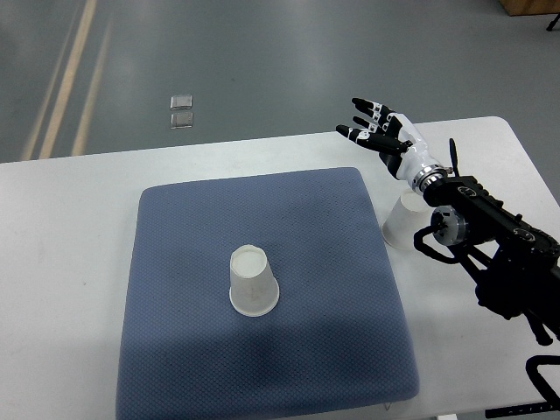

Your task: Stack paper cups

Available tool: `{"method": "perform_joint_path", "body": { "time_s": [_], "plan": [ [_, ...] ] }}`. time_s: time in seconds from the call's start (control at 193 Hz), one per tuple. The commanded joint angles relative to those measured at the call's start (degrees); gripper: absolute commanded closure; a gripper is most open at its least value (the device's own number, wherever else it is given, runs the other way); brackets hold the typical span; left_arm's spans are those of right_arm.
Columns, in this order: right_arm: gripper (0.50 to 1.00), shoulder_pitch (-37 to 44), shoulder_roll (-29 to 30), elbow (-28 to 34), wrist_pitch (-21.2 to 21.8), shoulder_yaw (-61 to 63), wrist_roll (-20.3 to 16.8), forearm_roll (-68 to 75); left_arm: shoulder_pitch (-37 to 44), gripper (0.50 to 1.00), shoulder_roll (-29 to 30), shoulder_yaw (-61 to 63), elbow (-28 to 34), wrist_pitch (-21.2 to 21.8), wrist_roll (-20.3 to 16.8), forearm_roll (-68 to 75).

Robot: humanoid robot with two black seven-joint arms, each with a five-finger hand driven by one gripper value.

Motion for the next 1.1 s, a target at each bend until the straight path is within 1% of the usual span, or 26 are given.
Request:
{"method": "perform_joint_path", "body": {
  "time_s": [0.0,1.095],
  "plan": [
    [0.576,0.0,0.1,-0.1,0.1,0.0,0.0,0.0,0.0,0.500,0.0,0.0,-0.2,0.0,0.0,0.0],
    [0.576,0.8,-0.1,0.0,0.4,0.6,0.3,0.4,0.1,0.500,0.0,-0.1,0.3,0.0,0.0,-0.1]
  ]
}}
